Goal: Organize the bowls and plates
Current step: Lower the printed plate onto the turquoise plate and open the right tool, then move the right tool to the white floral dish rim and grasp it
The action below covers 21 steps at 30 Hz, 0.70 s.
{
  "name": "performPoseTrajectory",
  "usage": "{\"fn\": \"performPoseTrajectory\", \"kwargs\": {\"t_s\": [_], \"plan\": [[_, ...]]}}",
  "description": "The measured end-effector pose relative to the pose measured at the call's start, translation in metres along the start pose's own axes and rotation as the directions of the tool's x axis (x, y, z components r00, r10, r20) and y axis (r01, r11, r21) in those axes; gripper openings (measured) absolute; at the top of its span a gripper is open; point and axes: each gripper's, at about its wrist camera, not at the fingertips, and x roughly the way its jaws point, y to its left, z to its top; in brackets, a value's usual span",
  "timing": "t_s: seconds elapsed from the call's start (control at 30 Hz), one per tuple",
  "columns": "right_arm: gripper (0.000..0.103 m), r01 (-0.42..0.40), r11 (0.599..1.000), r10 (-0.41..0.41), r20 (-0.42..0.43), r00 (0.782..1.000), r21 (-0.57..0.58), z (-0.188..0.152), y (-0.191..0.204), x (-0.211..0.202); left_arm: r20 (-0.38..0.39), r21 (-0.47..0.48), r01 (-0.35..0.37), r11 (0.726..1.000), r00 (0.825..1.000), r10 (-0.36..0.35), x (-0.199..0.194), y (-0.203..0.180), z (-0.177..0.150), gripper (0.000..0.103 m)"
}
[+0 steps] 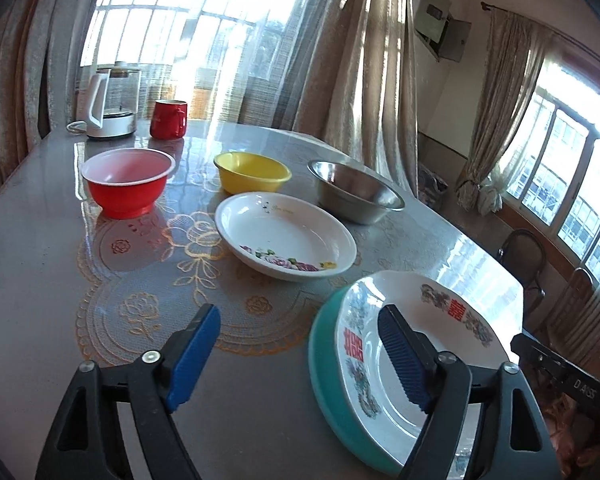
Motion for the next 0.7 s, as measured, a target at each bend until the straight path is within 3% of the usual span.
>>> {"fn": "performPoseTrajectory", "kwargs": {"t_s": [0.17, 0.5, 0.7], "plan": [[0.049, -0.009, 1.000, 0.010, 0.015, 1.000, -0.006, 0.009, 0.006, 0.001, 0.014, -0.025, -0.076, 0.997, 0.997, 0.076, 0.008, 0.018, 0.012, 0.097], [0.069, 0.037, 0.992, -0.030, 0.064, 0.997, -0.116, 0.036, 0.042, 0.004, -0.136, -0.176, -0.151, 0.973, 0.982, 0.128, 0.062, 0.052, 0.040, 0.098], [0.069, -0.024, 0.985, 0.019, -0.032, 0.999, -0.171, 0.052, 0.064, 0.025, -0.139, -0.205, -0.164, 0.965, 0.981, 0.137, 0.083, 0.062, 0.054, 0.098]]}}
